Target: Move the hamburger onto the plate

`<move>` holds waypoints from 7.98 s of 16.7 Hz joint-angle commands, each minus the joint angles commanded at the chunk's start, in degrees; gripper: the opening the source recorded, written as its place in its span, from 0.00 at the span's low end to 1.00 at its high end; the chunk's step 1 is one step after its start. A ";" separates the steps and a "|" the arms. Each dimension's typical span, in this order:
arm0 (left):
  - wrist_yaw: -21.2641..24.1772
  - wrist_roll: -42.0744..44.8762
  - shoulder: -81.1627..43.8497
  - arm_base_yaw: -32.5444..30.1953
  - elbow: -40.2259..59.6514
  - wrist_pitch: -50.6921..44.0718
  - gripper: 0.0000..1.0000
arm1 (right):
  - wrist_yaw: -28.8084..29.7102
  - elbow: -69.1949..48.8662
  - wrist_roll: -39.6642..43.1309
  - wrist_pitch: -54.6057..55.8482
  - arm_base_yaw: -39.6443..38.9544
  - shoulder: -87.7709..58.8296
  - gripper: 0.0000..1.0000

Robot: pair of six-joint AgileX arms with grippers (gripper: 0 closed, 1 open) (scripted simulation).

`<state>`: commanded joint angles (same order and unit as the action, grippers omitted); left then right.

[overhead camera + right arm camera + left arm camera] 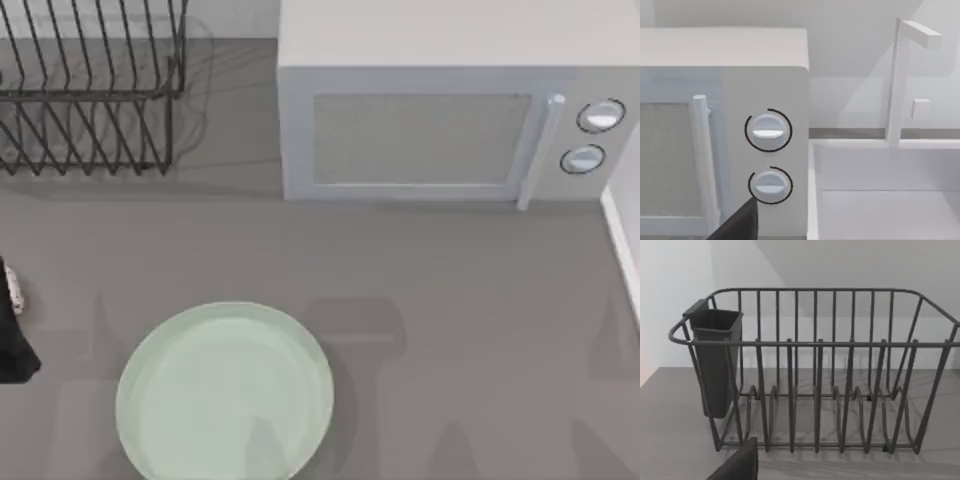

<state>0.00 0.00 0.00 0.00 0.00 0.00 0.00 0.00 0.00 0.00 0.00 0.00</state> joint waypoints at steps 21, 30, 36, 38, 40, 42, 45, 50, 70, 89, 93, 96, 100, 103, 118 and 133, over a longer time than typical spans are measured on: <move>-0.14 31.52 -58.33 4.46 39.36 -31.48 1.00 | 0.00 0.00 0.00 0.00 0.00 0.00 1.00; -0.29 49.53 -92.27 6.95 61.60 -49.76 1.00 | 0.00 0.00 0.00 0.00 0.00 0.00 1.00; 0.09 57.69 -106.10 8.11 73.66 -56.56 1.00 | 0.00 0.00 0.00 0.00 0.00 0.00 1.00; 0.14 58.81 -107.75 8.28 75.47 -57.28 1.00 | 0.00 0.00 0.00 0.00 0.00 0.00 1.00; 0.15 59.14 -108.26 8.36 76.01 -57.51 1.00 | 0.00 0.00 0.00 0.00 0.00 0.00 1.00; 0.15 59.14 -108.26 8.36 76.01 -57.51 1.00 | 0.00 0.00 0.00 0.00 0.00 0.00 1.00; 0.13 59.08 -108.05 8.05 75.86 -57.41 1.00 | 0.00 0.00 0.00 0.00 0.00 0.00 1.00; 0.17 59.07 -111.33 8.31 72.38 -50.78 1.00 | 0.00 0.00 0.00 0.00 0.00 0.00 1.00; 0.20 59.33 -116.23 8.43 67.14 -40.67 0.17 | 0.00 0.00 0.00 0.00 0.00 0.00 1.00; 1.40 58.48 -108.62 8.32 77.64 -60.40 0.00 | 0.00 0.00 0.00 0.00 0.00 0.00 1.00; 1.38 58.10 -105.29 8.20 81.95 -65.82 0.00 | 0.00 0.00 0.00 0.00 0.00 0.00 1.00; 1.36 58.22 -105.49 8.30 81.81 -65.66 0.00 | 0.00 0.00 0.00 0.00 0.00 0.00 1.00; 1.17 55.14 -105.35 6.39 81.63 -66.03 0.00 | 0.00 0.00 0.00 0.00 0.00 0.00 1.00; 0.70 46.50 -105.08 1.39 81.25 -66.88 0.00 | 0.00 0.00 0.00 0.00 0.00 0.00 1.00; -0.73 -53.56 -104.46 -33.57 75.45 -71.31 0.00 | 0.00 0.00 0.00 0.00 0.00 0.00 1.00; -0.86 -123.16 -101.39 -39.58 71.98 -64.44 0.00 | 0.00 0.00 0.00 0.00 0.00 0.00 1.00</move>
<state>-0.86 -123.16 -101.39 -39.58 71.98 -64.44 0.00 0.00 0.00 0.00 0.00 0.00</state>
